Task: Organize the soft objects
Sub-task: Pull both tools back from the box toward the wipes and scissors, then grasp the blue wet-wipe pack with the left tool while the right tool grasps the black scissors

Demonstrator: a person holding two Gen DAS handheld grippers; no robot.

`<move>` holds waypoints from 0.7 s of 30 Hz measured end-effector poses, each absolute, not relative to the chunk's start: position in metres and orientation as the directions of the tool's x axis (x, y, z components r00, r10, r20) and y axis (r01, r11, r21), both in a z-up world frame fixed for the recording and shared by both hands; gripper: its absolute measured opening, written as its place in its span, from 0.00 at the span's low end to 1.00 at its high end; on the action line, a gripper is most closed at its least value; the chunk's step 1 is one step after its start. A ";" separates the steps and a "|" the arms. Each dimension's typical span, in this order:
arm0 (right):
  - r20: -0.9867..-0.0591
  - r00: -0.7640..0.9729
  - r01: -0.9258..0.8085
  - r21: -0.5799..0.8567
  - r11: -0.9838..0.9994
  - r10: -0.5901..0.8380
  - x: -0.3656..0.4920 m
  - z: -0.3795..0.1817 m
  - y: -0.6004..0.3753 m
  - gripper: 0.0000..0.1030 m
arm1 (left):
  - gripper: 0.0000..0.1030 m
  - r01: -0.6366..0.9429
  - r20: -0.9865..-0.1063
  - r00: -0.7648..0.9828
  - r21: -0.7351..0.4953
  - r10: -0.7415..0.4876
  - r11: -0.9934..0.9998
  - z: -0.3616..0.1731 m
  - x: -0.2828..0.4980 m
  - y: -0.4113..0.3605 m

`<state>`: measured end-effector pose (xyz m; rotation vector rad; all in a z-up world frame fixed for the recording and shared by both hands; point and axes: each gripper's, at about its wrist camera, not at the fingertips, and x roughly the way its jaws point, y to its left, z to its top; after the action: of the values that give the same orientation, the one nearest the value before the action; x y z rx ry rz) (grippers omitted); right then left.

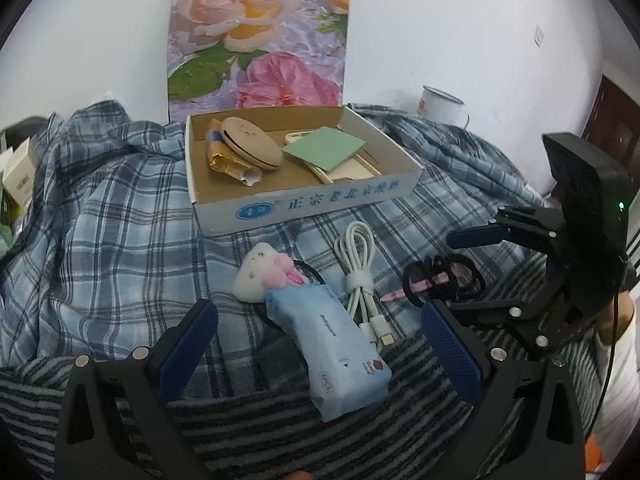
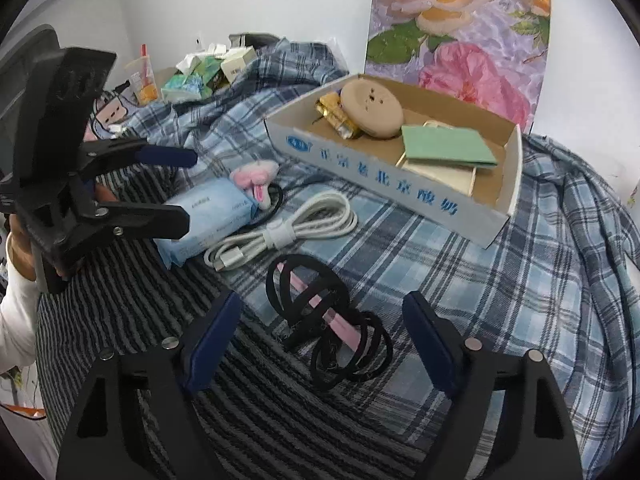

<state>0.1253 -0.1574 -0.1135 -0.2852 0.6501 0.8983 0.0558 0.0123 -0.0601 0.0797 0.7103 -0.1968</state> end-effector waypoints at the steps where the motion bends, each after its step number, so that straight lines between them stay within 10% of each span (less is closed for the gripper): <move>1: -0.641 0.447 -0.797 0.031 0.603 0.624 0.126 -0.116 -0.155 0.73 | 1.00 0.210 -0.659 0.738 0.019 -0.145 0.978 -0.061 0.056 0.010; 10: -0.677 0.451 -0.789 0.004 0.615 0.582 0.130 -0.124 -0.149 0.33 | 0.75 0.242 -0.710 0.697 0.103 -0.099 0.965 -0.077 0.061 -0.006; 16: -0.664 0.444 -0.799 0.012 0.602 0.602 0.127 -0.121 -0.152 0.21 | 0.42 0.261 -0.724 0.679 0.083 -0.122 0.962 -0.082 0.064 -0.005; 21: -0.628 0.461 -0.796 0.019 0.604 0.627 0.124 -0.114 -0.157 0.16 | 0.39 0.254 -0.720 0.678 0.041 -0.147 0.966 -0.080 0.064 0.002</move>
<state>0.1244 -0.1568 -0.1140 -0.2959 0.6386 0.8912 0.0639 0.0018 -0.0796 0.1416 0.7947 -0.2260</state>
